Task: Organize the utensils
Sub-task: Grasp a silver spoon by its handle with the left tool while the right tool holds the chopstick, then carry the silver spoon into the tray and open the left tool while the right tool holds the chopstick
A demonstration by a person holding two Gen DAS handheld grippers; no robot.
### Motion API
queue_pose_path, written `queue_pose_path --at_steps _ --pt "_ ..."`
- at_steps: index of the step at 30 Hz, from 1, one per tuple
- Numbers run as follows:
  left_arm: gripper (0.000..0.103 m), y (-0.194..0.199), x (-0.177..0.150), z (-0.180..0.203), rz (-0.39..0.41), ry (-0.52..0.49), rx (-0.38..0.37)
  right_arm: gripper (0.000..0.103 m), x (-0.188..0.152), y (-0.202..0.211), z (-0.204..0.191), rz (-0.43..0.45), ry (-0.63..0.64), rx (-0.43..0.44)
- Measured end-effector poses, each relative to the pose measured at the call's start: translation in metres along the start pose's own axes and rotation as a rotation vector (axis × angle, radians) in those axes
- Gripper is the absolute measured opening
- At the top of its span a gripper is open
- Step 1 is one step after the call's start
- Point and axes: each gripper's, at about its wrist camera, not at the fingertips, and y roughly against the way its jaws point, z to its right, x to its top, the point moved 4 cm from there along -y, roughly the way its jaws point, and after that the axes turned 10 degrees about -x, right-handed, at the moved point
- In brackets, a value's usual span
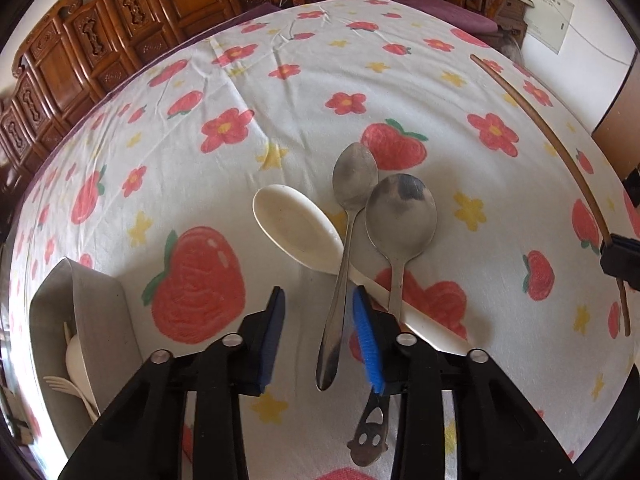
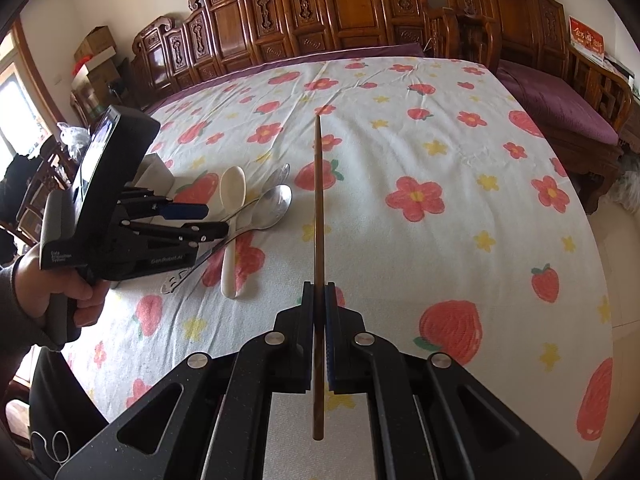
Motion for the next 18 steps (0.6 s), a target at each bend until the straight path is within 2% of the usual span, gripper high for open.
queue_pose_path --at_steps 2,4,8,18 --pt "0.010 -0.001 0.001 0.001 -0.004 0.006 -0.023 0.006 -0.001 -0.001 -0.001 -0.002 0.004 0.000" --pt "0.007 -0.002 0.001 0.004 -0.007 0.007 -0.022 0.006 -0.002 -0.001 -0.002 -0.004 0.009 -0.001" --pt "0.007 0.000 0.000 0.004 0.002 0.022 0.000 0.006 -0.002 0.000 -0.004 -0.001 0.014 -0.002" --pt "0.007 0.033 -0.004 0.002 0.092 0.030 0.008 0.006 0.002 0.006 -0.013 0.021 0.028 0.004"
